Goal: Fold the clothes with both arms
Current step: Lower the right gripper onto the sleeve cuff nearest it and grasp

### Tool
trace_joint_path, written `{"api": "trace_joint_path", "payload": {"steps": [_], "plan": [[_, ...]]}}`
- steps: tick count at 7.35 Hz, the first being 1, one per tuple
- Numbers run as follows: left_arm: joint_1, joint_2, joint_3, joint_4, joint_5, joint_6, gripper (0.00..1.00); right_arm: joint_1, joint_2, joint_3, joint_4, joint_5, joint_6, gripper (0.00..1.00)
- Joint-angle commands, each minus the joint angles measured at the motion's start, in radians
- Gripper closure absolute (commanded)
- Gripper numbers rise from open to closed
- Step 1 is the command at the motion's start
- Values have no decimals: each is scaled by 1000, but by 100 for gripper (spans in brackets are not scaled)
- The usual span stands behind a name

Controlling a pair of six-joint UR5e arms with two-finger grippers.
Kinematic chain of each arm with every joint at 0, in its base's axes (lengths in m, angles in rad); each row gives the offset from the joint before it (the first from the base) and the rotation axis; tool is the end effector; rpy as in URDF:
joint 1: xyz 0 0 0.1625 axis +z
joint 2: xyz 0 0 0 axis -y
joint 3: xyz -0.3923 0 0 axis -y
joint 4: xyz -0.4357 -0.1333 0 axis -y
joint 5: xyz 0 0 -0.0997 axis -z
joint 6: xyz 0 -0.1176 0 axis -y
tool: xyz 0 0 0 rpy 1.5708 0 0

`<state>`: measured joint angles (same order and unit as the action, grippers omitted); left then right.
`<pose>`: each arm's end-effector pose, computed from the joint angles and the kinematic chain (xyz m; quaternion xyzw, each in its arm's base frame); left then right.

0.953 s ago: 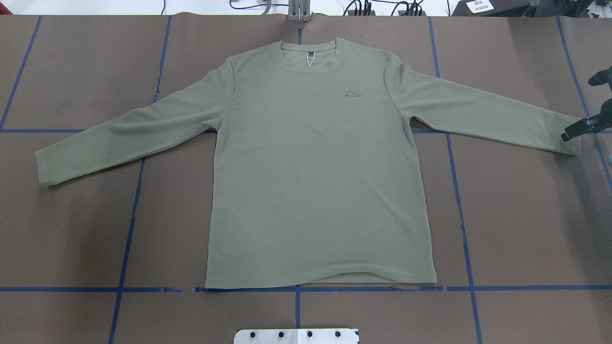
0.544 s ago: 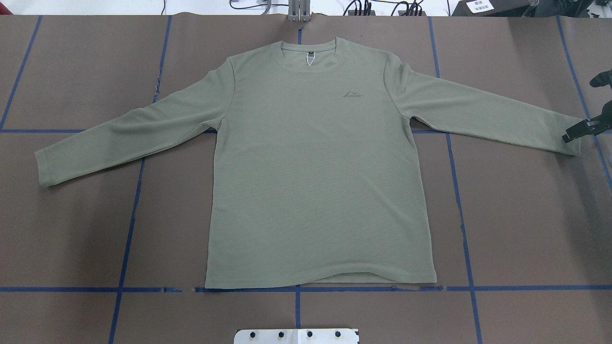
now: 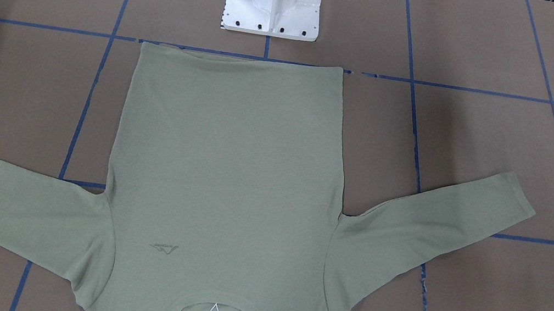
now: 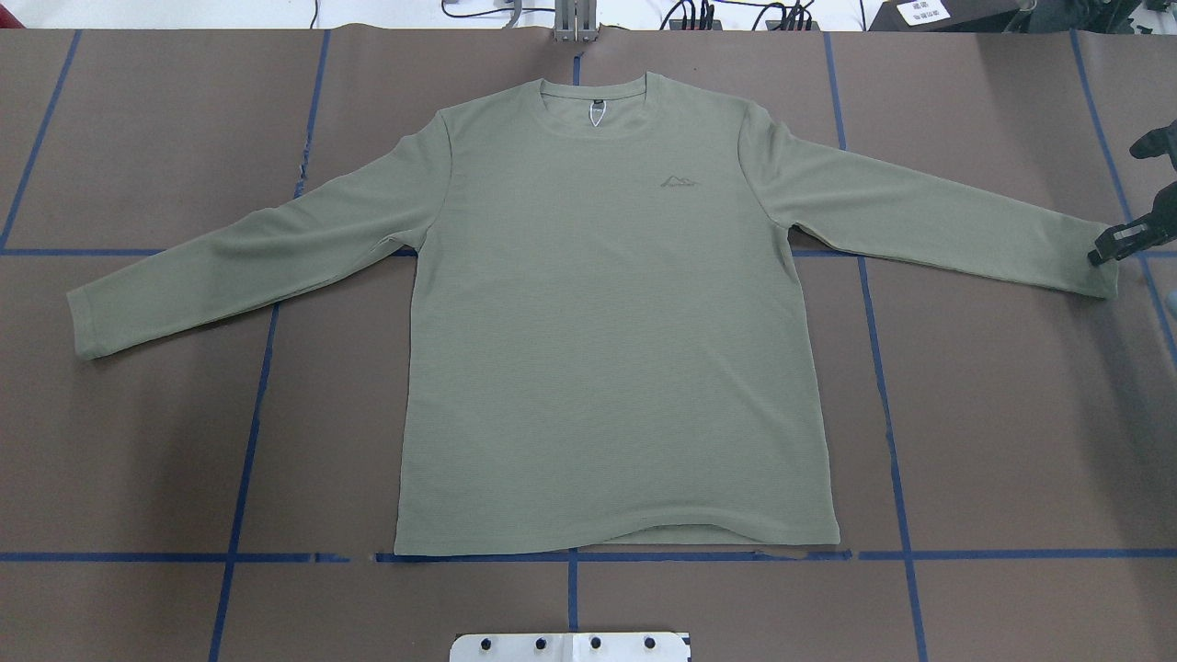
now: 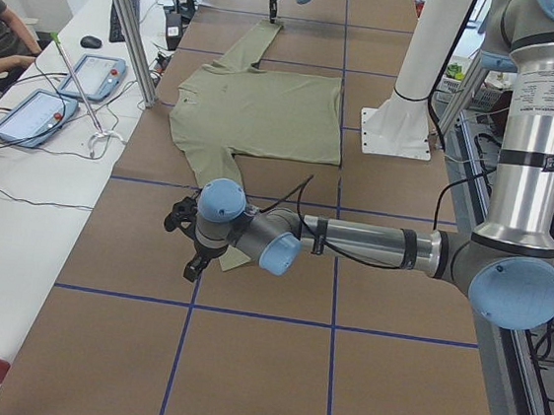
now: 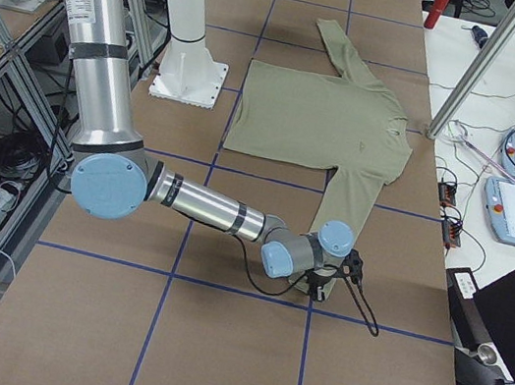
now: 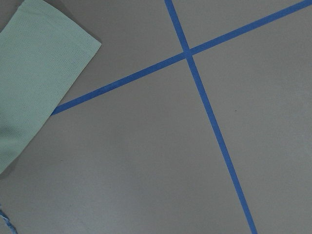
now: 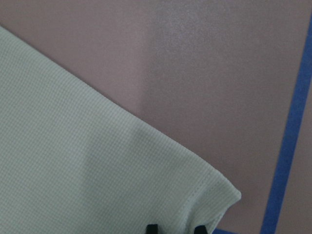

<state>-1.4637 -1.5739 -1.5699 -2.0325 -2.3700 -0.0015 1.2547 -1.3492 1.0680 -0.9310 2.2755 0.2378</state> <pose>0.0114 -0.5648 0.5826 0.1909 0.3896 0.1366 0.8906 -0.1414 -0.6162 0.7150 0.0682 -0.3724 -0.0976 0.9204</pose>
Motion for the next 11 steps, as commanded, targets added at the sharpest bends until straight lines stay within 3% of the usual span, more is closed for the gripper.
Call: {"api": "trace_joint_path", "payload": {"steps": [1,2,6,8,11], "plan": [[-1,0,-1,0,0,0,0,0,1,1,-2,1,0,88],[0,0,-1,0,0,0,0,0,2,9,-2,1,0,100],[-1,0,-1,0,0,0,0,14,4,110,3,139,147,100],[-1,0,-1,0,0,0,0,11,67,180,-2,222,315,100],[-3,0,-2,2,-2,0,0,-101,261,219,-2,220,634,100]]}}
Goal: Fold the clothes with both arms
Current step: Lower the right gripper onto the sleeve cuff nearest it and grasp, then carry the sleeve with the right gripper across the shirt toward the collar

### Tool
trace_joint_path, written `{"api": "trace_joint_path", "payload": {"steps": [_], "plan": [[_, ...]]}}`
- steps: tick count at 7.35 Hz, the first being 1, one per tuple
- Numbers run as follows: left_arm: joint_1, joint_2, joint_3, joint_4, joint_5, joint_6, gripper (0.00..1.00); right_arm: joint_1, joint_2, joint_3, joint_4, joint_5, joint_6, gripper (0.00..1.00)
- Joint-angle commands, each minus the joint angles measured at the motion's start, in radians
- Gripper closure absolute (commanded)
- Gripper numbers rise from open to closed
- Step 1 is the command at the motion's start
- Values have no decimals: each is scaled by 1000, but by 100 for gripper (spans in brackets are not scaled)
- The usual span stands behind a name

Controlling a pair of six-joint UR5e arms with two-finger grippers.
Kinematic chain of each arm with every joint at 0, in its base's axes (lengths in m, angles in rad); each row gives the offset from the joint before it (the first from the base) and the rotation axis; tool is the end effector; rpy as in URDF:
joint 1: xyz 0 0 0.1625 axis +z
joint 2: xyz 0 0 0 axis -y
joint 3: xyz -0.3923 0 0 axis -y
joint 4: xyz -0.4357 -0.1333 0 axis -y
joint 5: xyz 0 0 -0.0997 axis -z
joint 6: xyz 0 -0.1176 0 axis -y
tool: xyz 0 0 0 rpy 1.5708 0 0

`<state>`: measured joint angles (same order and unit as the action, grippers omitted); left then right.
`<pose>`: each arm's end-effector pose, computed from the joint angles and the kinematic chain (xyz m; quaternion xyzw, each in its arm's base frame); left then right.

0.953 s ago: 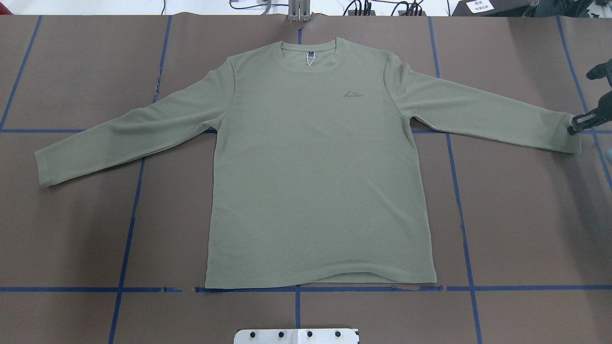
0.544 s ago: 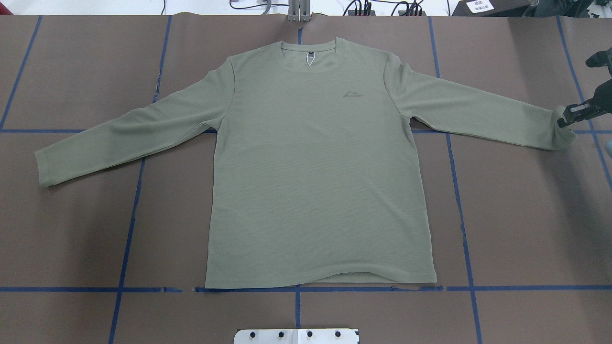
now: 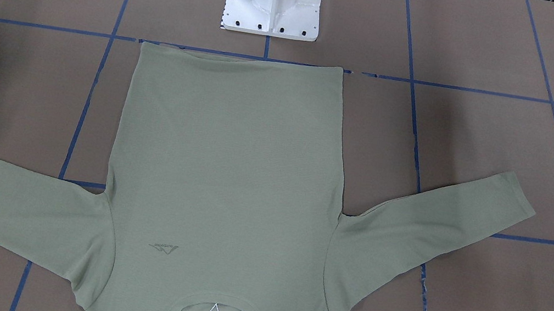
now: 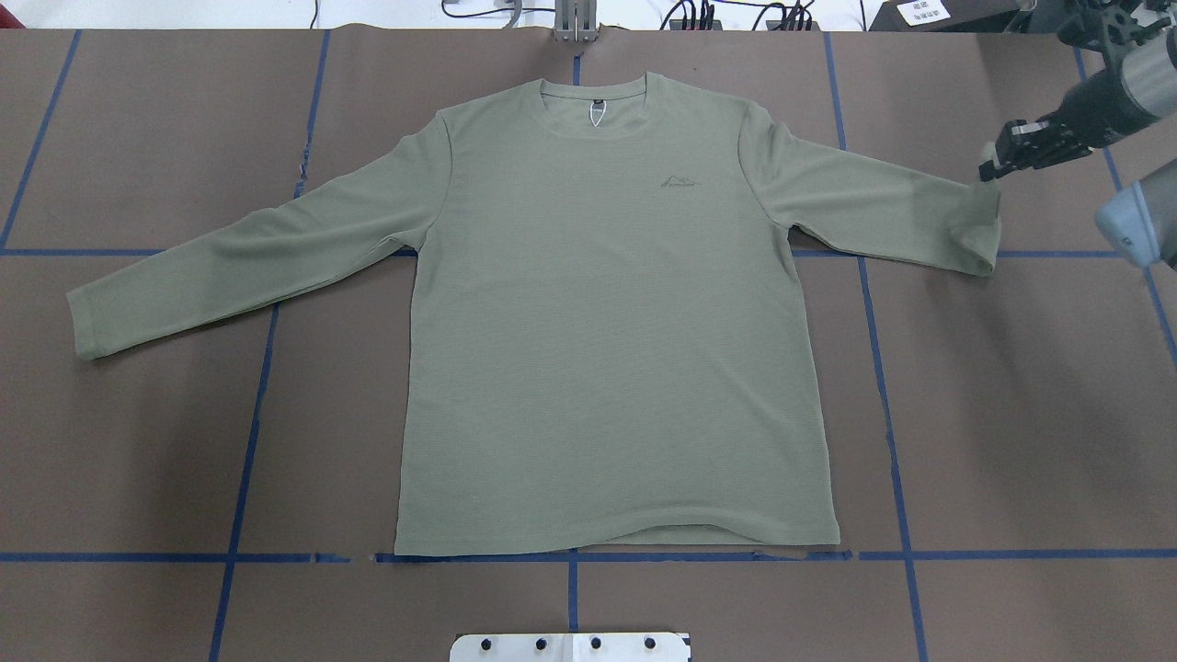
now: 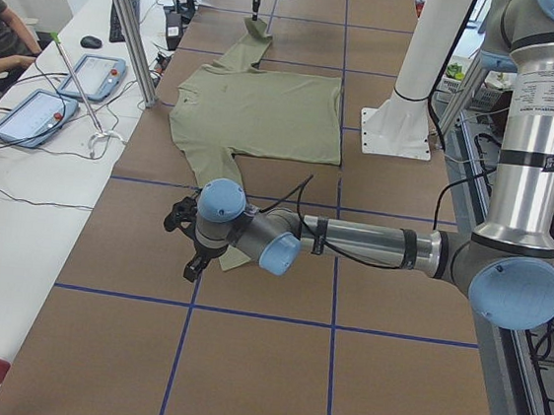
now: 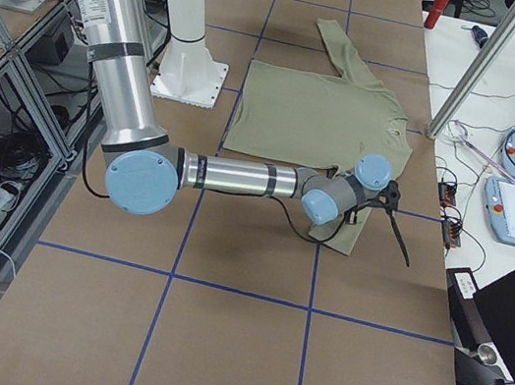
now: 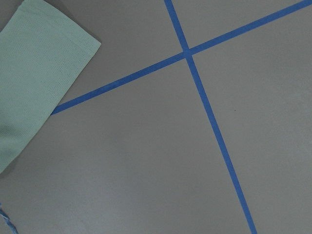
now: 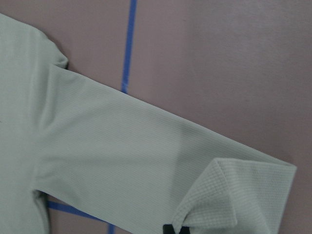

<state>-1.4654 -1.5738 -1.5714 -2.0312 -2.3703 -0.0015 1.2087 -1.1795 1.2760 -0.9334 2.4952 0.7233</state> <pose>0.0105 -0.5648 0.5819 0.1913 0.3895 0.1359 0.8906 -0.2128 -0.6730 0.4690 0.0600 -0.5223 -0.0073 0.8506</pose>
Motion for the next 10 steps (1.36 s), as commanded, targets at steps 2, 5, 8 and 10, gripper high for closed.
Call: {"api": "trace_joint_path", "payload": {"steps": [2,5,8,10], "plan": [[-1,6,-9,2,-1,0,0,-162,267,13,-2,-56,374,100],[-3,15,-7,2,-1,0,0,-353,490,6,-4,-311,459,100],[-3,17,-1,2,0,3,0,-503,645,-27,-53,-496,485,100],[-3,31,-1,2,0,5,0,-550,721,-151,-53,-535,481,100]]}}
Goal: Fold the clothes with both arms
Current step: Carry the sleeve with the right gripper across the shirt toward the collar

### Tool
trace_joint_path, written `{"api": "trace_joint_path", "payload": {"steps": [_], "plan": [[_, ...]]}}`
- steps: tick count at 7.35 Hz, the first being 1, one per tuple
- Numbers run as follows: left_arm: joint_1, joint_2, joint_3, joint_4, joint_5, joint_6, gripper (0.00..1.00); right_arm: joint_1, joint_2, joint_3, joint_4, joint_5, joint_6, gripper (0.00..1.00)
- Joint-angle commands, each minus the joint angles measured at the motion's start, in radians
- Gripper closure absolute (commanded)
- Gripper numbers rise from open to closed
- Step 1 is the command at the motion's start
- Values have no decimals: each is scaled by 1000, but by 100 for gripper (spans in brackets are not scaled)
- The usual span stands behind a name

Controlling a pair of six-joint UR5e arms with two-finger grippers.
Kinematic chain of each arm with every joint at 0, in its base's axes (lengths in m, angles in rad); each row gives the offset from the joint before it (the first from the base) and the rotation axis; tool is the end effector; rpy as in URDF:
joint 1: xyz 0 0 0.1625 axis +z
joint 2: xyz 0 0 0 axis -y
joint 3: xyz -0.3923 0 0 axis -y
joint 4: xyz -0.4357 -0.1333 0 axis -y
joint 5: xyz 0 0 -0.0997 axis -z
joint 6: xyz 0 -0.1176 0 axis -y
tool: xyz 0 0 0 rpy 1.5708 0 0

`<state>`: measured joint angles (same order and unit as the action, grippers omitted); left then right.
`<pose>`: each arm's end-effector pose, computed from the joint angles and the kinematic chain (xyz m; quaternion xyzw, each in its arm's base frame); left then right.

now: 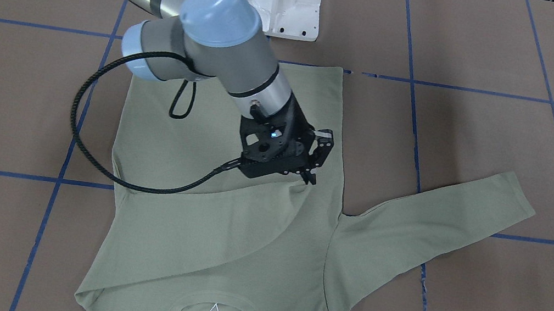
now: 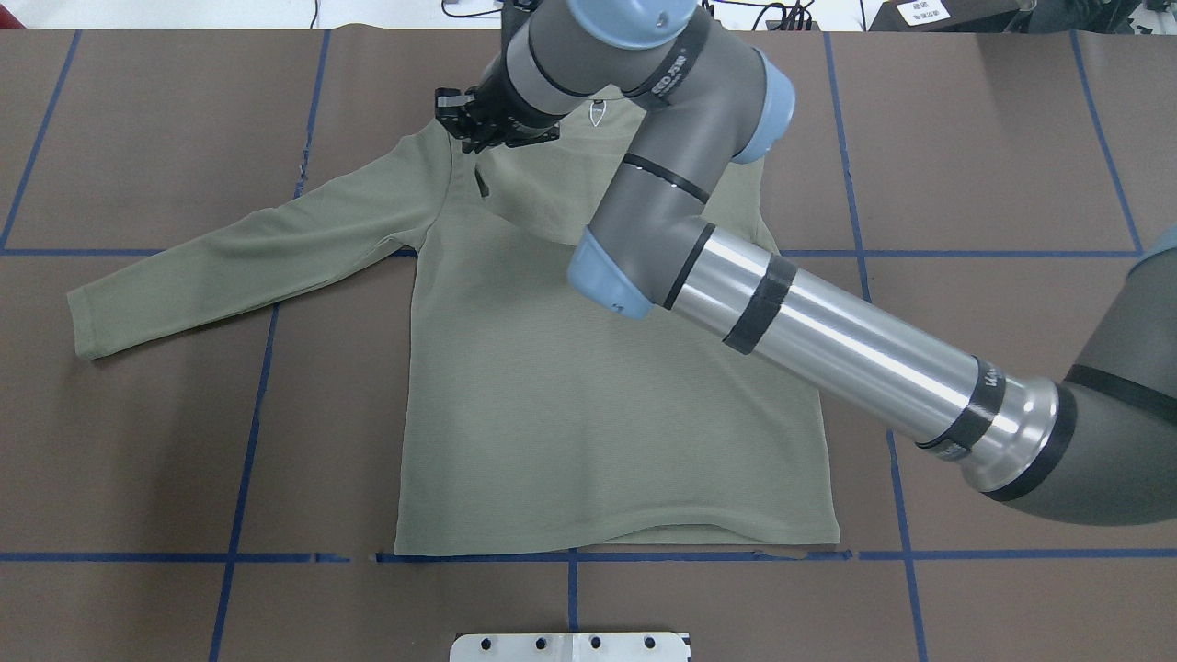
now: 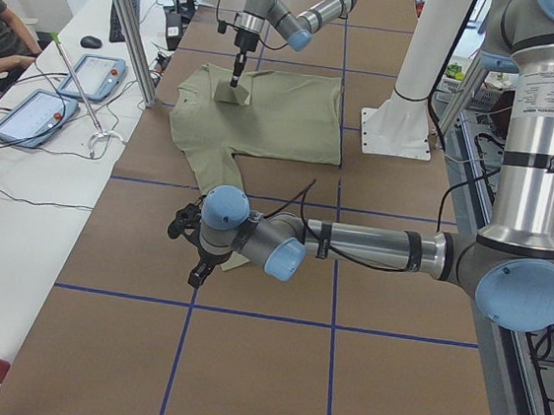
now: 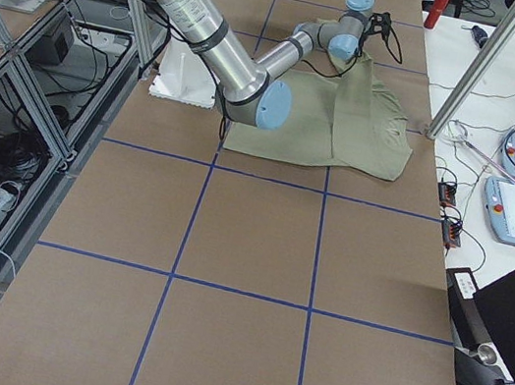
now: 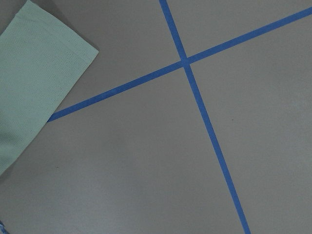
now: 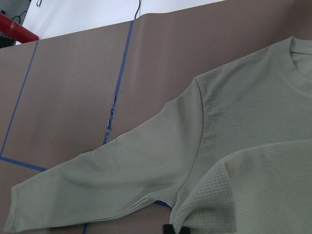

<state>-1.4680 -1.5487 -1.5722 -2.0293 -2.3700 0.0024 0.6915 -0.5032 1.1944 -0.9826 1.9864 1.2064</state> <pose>0.0079 -0.5541 0.5957 0.1807 0.3893 0.1316 0.8935 -0.5700 -0.5833 0.0093 0.1513 -0.5880 0.0063 0.7946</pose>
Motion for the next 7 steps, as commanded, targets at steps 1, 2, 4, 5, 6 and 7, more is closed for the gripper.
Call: {"api": "trace_joint_path", "payload": {"steps": [1,2,4,5,6,7], "plan": [[0,6,-2,0,0,-4,0,-46,43,-99,-4,-32,-4,100],[0,6,-2,0,0,-4,0,-50,46,-136,-2,-46,-4,100],[0,4,-3,0,0,-4,0,-58,80,-217,-1,-64,-5,100],[0,4,-2,0,0,-4,0,-79,115,-261,1,-69,-5,100],[1,-1,1,1,0,-4,0,-99,126,-266,1,-87,-5,96],[0,-4,4,0,2,-4,0,-112,168,-297,1,-109,-5,45]]}}
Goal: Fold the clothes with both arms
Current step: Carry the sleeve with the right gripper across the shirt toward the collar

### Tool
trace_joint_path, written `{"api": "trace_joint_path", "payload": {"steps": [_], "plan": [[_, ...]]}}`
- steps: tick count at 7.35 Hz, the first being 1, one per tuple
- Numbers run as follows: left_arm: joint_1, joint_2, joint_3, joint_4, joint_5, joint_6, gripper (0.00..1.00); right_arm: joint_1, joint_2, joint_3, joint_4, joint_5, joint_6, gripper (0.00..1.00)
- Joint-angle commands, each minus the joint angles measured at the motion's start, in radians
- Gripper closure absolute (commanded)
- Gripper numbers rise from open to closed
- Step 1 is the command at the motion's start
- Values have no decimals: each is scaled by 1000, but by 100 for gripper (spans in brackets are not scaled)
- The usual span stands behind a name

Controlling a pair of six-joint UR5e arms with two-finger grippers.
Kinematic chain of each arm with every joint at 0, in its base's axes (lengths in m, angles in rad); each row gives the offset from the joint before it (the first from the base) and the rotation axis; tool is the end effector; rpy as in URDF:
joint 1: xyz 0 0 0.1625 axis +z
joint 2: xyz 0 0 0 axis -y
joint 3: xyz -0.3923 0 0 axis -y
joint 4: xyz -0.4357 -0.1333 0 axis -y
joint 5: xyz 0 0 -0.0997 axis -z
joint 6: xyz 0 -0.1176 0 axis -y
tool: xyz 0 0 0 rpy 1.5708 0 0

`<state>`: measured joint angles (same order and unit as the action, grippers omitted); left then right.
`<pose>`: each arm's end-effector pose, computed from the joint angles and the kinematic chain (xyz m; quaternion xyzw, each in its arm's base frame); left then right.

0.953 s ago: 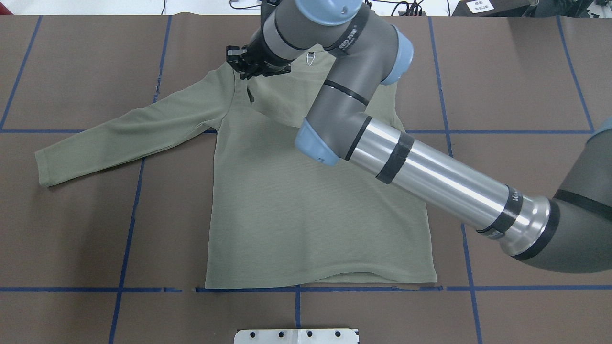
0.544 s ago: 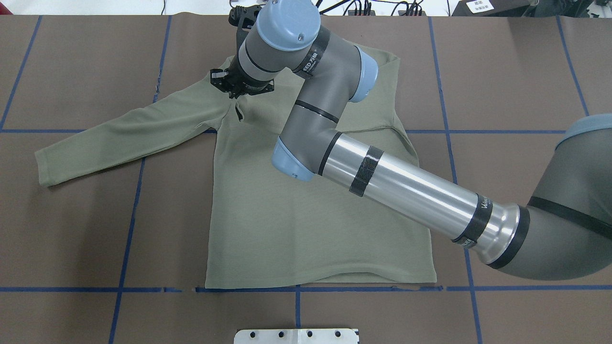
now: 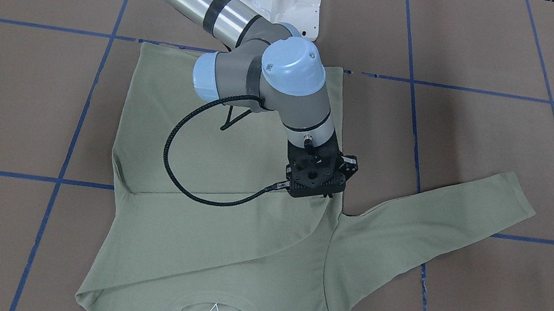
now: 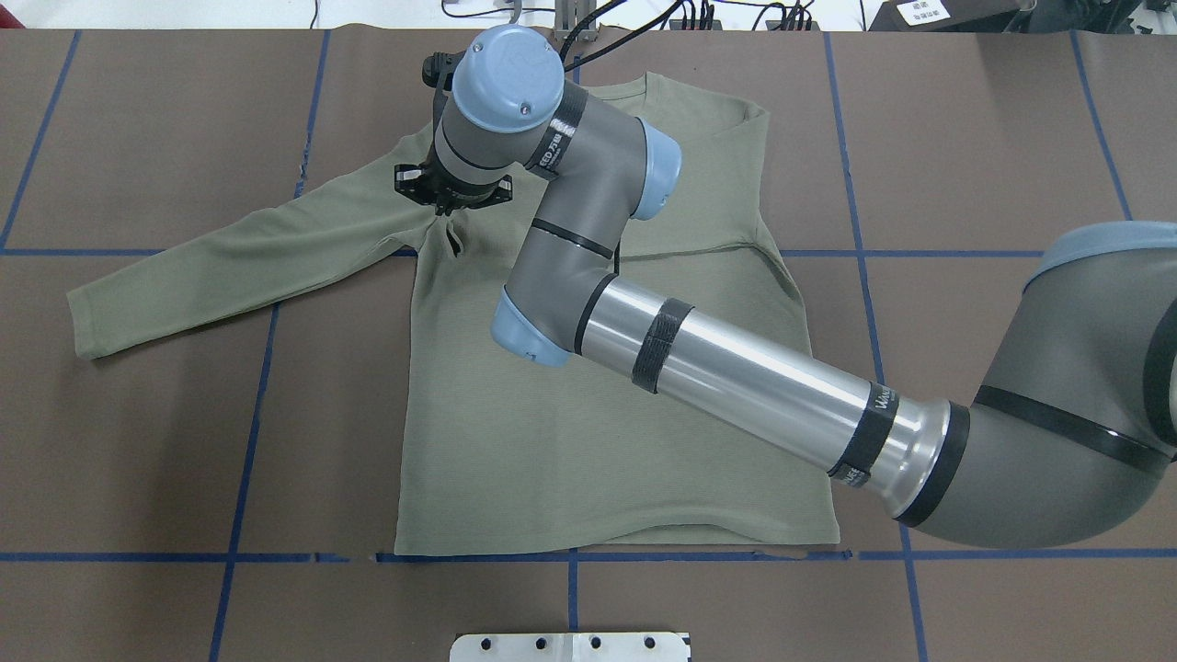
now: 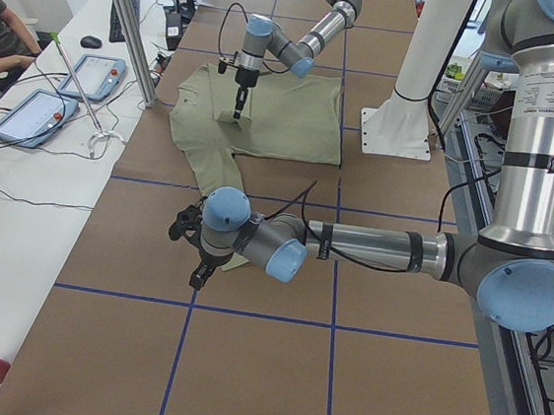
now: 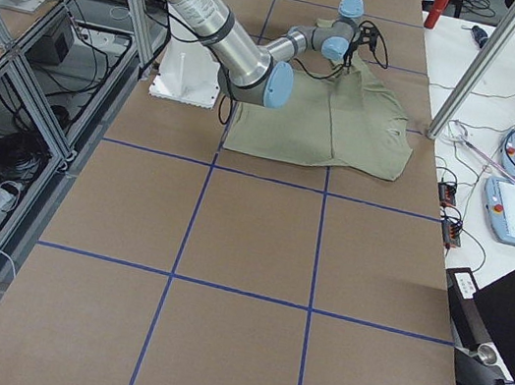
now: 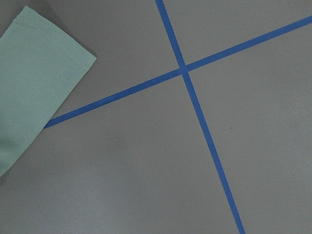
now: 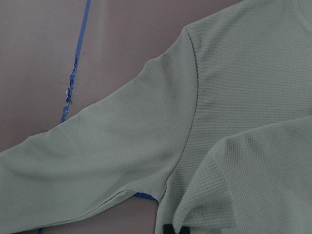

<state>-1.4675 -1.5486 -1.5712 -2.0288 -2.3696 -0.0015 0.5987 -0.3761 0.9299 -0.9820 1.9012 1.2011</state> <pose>0.0081 -0.5540 0.5964 0.1792 0.3896 0.1298 0.8940 -0.6717 -0.5734 0.0329 0.1258 -0.5364 0.0065 0.8345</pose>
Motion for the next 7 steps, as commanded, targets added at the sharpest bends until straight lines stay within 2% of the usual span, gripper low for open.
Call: {"api": "trace_joint_path", "payload": {"steps": [1,4,5,6,7], "plan": [[1,-7,10,-1,1,0,0,-29,61,-57,-1,-46,-2,0],[1,-7,22,-1,1,-5,0,-30,66,-56,-4,-48,-2,0],[3,-10,17,-4,0,-71,0,-25,62,-45,-21,-44,3,0],[7,-13,13,-22,1,-139,0,-13,36,27,-120,-33,-2,0],[35,-8,14,-86,3,-235,0,15,-5,123,-239,20,-5,0]]}}
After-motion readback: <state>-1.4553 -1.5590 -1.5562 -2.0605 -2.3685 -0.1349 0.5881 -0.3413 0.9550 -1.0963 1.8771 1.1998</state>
